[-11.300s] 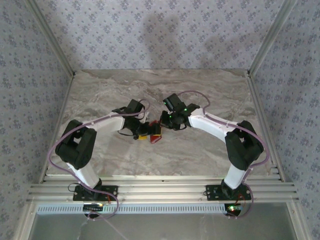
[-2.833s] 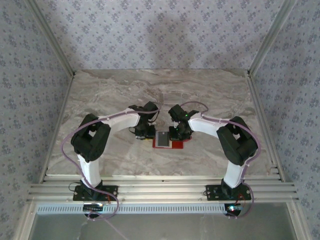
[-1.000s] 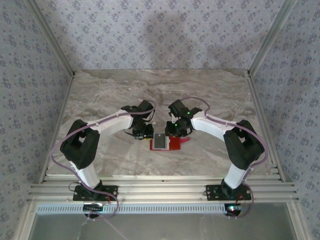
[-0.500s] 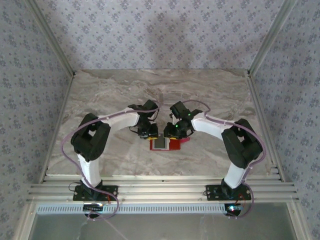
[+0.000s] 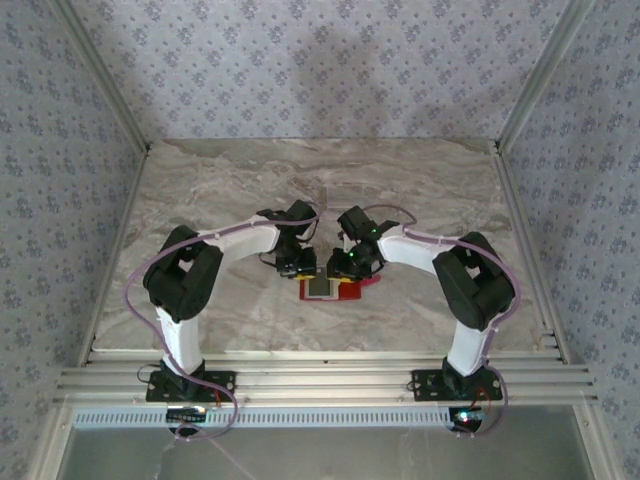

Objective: Take the credit cards out of the card holder

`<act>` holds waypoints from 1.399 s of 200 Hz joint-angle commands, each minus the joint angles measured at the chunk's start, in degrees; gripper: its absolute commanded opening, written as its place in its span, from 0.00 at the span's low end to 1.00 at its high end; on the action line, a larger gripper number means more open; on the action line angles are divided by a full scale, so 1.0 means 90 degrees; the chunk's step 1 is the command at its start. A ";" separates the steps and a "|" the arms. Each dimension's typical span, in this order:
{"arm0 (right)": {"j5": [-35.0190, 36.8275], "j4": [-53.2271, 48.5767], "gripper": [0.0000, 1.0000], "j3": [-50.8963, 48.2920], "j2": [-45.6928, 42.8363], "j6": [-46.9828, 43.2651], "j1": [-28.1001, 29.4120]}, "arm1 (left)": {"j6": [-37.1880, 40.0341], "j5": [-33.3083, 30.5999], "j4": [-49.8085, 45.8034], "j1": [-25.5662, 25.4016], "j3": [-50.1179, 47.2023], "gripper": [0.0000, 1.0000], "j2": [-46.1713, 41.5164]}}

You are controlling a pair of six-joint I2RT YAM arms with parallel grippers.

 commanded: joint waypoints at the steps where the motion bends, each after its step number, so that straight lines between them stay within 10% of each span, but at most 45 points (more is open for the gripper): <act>1: -0.0089 -0.0051 0.32 0.0105 0.0148 0.0077 0.0068 | 0.0065 -0.0062 -0.0099 0.0004 -0.0078 0.20 0.0167; 280: 0.0977 -0.0741 0.16 0.0332 0.0193 0.0077 0.0170 | 0.0149 -0.0364 -0.0409 0.0037 -0.0152 0.23 -0.0166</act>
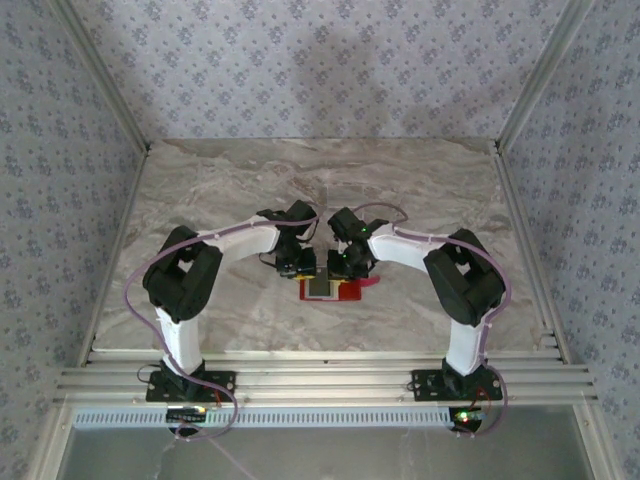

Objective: Take the credit cards out of the card holder

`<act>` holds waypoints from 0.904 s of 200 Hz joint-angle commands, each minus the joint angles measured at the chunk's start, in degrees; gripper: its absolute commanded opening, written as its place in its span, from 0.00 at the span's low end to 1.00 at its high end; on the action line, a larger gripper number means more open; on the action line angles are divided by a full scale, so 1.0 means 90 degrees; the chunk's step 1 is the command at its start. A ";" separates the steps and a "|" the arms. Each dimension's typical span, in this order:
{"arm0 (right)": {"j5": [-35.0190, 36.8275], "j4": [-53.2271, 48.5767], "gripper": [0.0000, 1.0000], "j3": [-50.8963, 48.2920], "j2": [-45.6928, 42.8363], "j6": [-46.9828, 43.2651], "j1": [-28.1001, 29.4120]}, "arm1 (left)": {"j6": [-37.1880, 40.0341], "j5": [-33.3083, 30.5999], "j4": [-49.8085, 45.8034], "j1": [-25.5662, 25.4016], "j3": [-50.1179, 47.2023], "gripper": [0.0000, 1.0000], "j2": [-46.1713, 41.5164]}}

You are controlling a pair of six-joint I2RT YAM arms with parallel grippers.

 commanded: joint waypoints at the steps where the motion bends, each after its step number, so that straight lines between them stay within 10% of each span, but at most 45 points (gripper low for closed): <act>1: 0.0291 -0.0289 0.16 -0.0084 -0.0137 0.0070 -0.0072 | 0.0079 -0.0292 -0.0387 0.0037 -0.0137 0.23 -0.0131; 181: 0.0385 -0.0571 0.45 0.0256 0.0007 0.0263 0.0112 | 0.0070 -0.0060 -0.0237 0.0033 -0.0179 0.25 -0.0230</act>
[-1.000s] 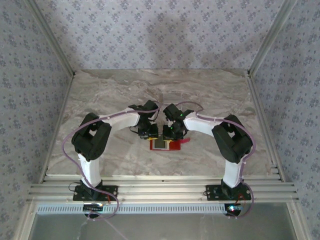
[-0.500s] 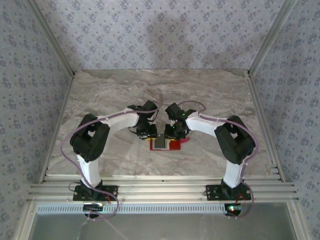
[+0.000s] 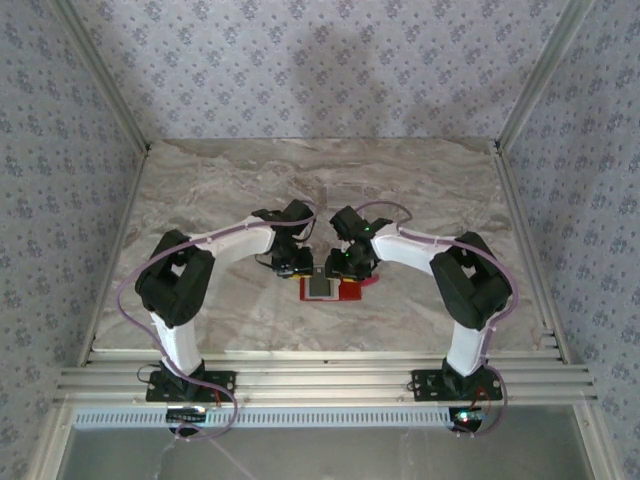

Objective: Take the credit cards out of the card holder

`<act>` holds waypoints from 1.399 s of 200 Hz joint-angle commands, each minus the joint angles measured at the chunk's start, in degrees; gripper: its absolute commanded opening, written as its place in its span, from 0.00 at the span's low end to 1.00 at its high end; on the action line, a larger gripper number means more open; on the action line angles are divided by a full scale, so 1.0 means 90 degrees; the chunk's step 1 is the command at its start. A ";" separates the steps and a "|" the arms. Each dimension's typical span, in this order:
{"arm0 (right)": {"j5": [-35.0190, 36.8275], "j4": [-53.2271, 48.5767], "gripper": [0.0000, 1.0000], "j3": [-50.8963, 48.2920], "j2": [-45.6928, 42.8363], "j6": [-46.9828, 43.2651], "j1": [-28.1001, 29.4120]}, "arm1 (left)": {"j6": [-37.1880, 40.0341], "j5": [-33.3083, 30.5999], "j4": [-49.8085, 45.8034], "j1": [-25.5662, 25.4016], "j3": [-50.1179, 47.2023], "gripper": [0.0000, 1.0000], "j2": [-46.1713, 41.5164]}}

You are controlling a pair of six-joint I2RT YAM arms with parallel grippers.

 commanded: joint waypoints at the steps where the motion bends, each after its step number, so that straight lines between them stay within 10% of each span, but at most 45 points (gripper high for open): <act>1: 0.0243 -0.0361 0.45 0.0246 0.0200 0.0114 0.0087 | 0.0073 0.0101 -0.0105 0.0030 -0.0047 0.25 0.0106; 280: 0.1325 -0.1214 0.36 0.0758 0.0585 0.0095 0.0419 | 0.0221 0.0055 -0.0209 0.0026 -0.0009 0.25 0.0095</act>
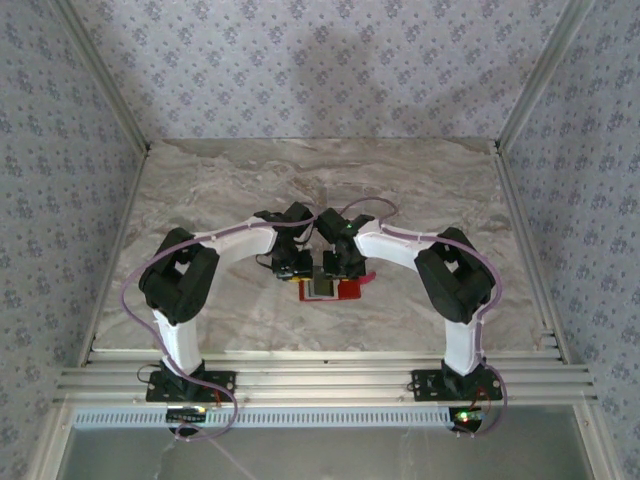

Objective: Take the credit cards out of the card holder

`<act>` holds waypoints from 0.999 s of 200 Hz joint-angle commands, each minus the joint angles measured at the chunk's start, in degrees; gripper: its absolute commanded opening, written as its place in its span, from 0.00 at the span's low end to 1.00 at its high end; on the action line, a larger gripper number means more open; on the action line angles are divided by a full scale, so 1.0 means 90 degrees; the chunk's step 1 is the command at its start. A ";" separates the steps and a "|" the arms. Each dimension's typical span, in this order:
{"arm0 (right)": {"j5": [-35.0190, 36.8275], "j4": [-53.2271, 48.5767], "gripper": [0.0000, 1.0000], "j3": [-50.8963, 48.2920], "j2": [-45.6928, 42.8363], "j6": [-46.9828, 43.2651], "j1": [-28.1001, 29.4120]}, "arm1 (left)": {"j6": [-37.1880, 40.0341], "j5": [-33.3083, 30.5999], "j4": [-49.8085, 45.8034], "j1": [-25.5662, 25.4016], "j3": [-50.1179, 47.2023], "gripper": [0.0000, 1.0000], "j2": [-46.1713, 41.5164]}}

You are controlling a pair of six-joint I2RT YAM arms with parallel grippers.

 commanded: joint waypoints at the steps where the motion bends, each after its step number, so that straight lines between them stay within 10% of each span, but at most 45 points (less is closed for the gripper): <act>1: 0.0280 -0.0278 0.36 -0.0092 -0.0001 0.0095 0.0019 | 0.0117 -0.0013 -0.0208 0.0019 0.0026 0.25 -0.0081; 200: -0.2178 0.2077 0.25 -0.1537 -0.0882 -0.0131 -0.0702 | -0.0058 -0.0346 -0.0362 -0.0290 0.0298 0.22 0.0222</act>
